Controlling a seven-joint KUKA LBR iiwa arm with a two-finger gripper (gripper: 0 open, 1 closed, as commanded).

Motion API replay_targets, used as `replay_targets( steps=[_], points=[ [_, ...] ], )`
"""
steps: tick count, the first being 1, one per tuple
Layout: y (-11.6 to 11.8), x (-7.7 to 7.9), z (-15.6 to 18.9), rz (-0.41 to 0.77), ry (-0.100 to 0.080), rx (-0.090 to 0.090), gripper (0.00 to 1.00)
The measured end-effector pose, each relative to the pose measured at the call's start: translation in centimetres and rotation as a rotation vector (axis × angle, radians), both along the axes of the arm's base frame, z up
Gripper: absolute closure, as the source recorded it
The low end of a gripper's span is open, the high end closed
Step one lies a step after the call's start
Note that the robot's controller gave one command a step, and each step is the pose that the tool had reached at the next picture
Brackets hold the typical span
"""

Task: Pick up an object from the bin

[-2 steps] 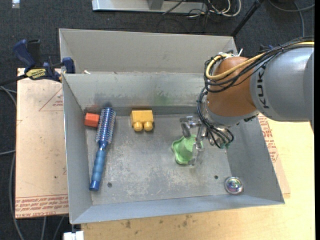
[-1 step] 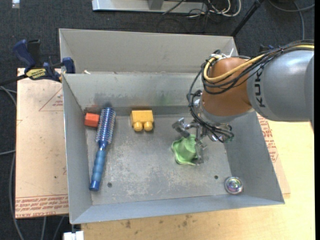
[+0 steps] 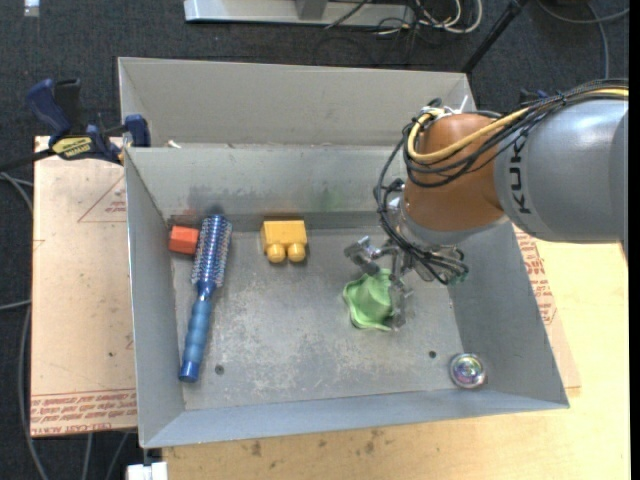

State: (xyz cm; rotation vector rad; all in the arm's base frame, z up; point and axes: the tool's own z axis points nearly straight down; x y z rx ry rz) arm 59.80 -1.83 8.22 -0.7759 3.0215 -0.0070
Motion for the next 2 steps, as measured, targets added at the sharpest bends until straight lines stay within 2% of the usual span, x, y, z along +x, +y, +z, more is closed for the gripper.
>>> replay_targets(
  steps=[1, 2],
  points=[
    [0.4, -3.0, 5.8, 0.499, 0.017, -0.006, 1.0],
    [0.4, 0.6, 15.6, 0.504, 0.009, -0.009, 1.0]
  ],
)
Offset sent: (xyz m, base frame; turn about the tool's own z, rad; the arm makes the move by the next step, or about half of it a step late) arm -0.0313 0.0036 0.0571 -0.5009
